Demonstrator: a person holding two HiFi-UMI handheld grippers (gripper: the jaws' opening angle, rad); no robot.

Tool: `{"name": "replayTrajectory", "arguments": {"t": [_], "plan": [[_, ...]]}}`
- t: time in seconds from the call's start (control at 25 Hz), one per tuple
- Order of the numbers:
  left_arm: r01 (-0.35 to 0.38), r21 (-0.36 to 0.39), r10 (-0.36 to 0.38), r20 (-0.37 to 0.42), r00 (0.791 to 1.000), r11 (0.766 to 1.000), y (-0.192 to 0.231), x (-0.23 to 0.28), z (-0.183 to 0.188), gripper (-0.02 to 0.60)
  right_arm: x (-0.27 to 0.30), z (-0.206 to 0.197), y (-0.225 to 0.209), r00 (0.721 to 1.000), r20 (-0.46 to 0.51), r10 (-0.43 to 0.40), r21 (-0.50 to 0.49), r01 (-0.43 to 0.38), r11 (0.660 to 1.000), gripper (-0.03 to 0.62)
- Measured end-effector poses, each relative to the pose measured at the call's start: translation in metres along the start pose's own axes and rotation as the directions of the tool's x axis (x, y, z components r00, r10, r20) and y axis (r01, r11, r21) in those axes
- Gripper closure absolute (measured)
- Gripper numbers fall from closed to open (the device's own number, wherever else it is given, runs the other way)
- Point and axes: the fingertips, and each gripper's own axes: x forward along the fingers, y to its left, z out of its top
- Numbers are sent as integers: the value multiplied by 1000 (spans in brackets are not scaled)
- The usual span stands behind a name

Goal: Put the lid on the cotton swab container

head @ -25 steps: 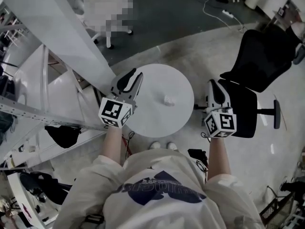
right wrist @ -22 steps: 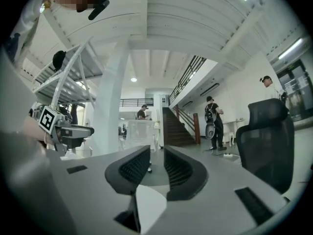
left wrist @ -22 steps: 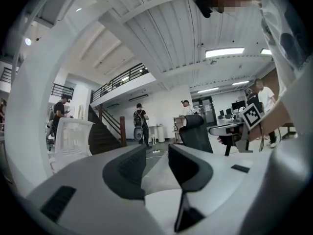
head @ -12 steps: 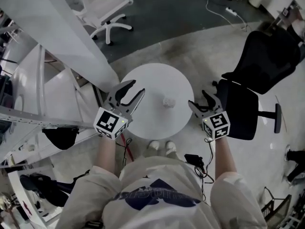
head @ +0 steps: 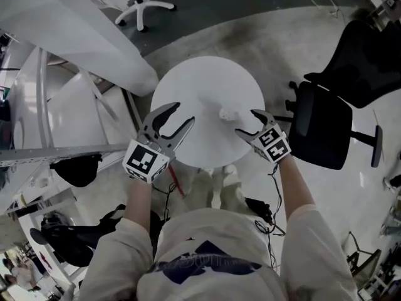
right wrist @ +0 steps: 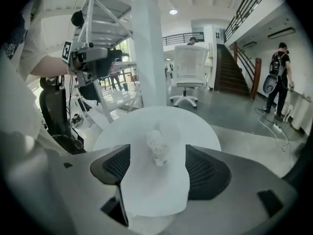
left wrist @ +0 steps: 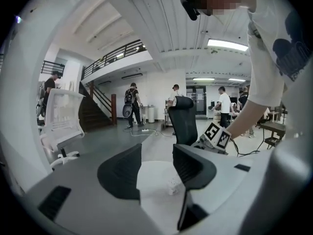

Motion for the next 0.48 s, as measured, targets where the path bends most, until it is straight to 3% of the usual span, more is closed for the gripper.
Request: {"name": "replayTrajectory", "arguments": {"t": [0.2, 0.48], "plan": [[30, -18, -30, -36, 999, 999, -6, -1, -27, 376, 42, -23, 3, 996, -73, 46, -3, -46, 999, 249], [90, -38, -94, -94, 991, 995, -15, -2, -58, 357, 78, -35, 0, 992, -105, 67, -15, -69, 997, 266]]}}
